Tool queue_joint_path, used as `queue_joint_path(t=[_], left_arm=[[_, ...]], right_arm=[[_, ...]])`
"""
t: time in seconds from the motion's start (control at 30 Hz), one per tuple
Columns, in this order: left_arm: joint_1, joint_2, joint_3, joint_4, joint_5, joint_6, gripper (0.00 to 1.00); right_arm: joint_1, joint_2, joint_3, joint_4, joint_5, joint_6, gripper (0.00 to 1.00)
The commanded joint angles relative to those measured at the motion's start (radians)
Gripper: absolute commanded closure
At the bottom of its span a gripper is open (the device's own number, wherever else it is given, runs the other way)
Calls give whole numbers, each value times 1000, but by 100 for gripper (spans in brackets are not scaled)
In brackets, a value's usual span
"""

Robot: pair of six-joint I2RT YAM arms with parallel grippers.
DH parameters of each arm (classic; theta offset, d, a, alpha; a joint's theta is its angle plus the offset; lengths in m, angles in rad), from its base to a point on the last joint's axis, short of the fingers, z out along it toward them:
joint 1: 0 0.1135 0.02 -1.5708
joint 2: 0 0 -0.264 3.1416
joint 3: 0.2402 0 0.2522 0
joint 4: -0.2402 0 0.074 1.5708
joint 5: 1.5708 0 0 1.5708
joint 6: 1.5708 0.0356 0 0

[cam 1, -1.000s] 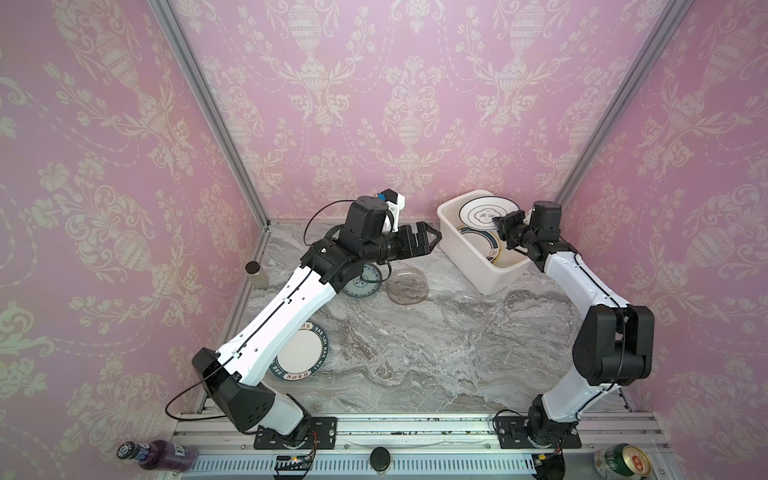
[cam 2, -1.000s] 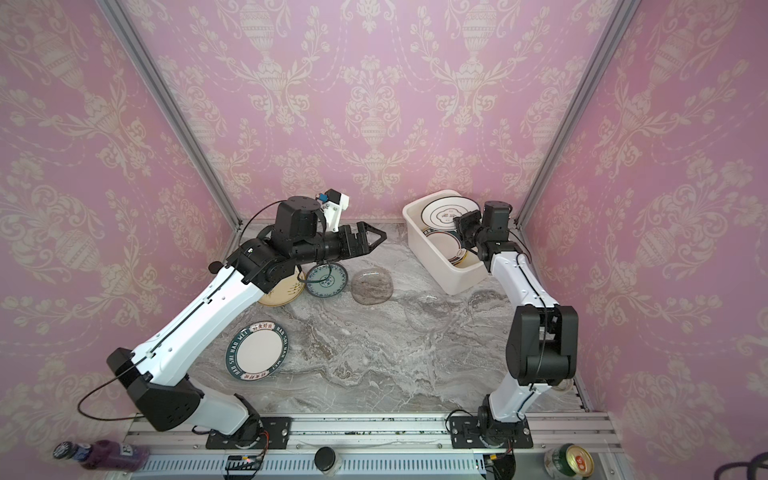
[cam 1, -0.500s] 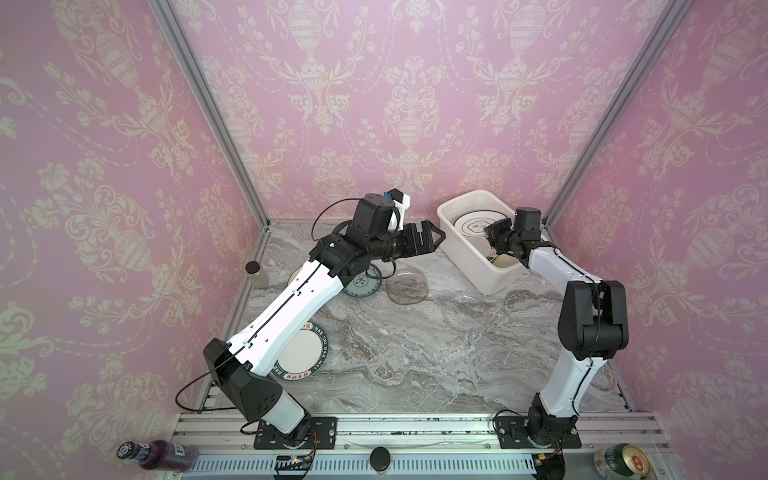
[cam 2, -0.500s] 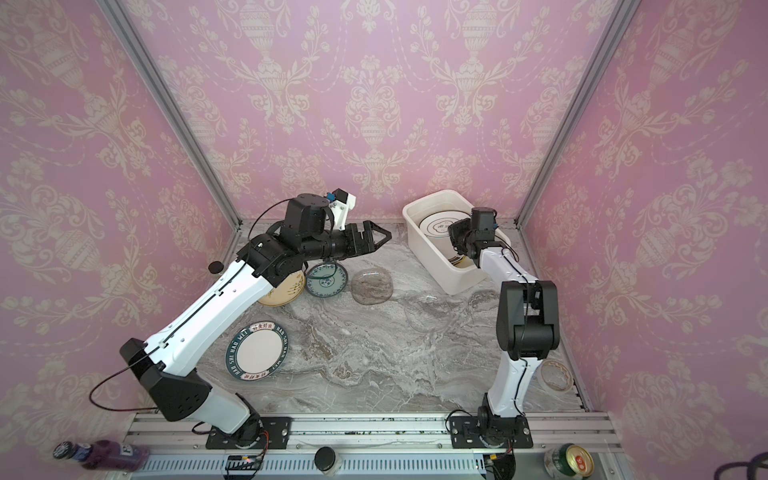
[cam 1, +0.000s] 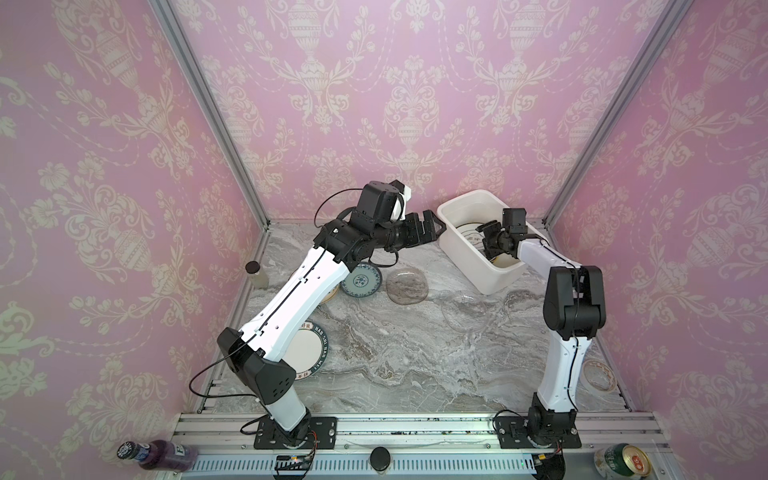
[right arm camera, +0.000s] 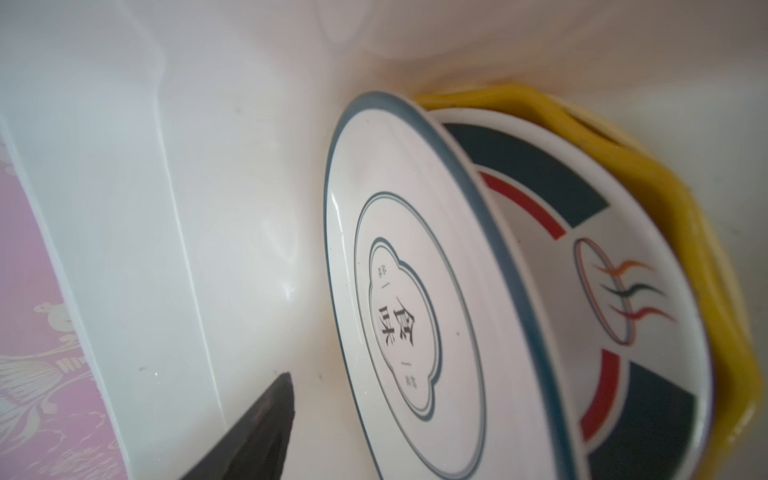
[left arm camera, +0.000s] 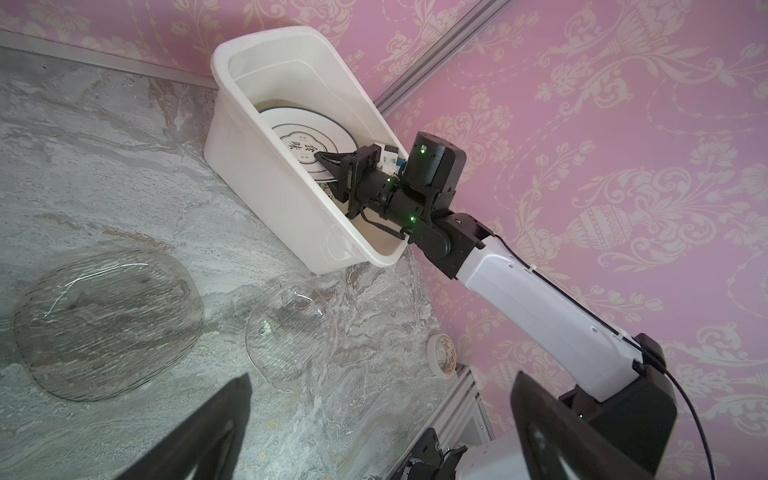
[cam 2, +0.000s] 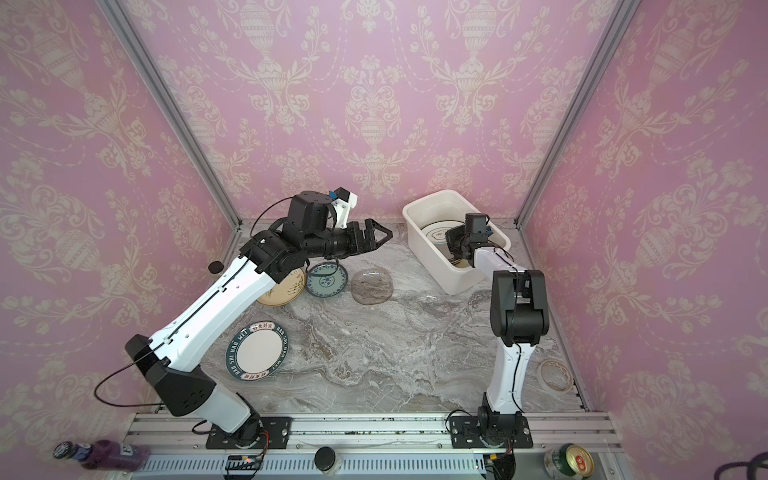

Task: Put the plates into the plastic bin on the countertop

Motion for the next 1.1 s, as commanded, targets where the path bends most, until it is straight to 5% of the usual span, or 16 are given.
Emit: queue_joint_path(t=[0.0,0.47,0.77,1.07], left_arm=[[13,16,44,-44,15,-1,1],[25,61,110,-77,21,-6,1],[25,81,145,-92,28,-19,1],[27,75,165,-124,-13,-5,1]], right_arm=[[6,15,56,37,15,1,99],[5,74,114,-32,19,-33,75],[3,81,127,-91,17,-48,46],[7,119,284,-386,45,-172,22]])
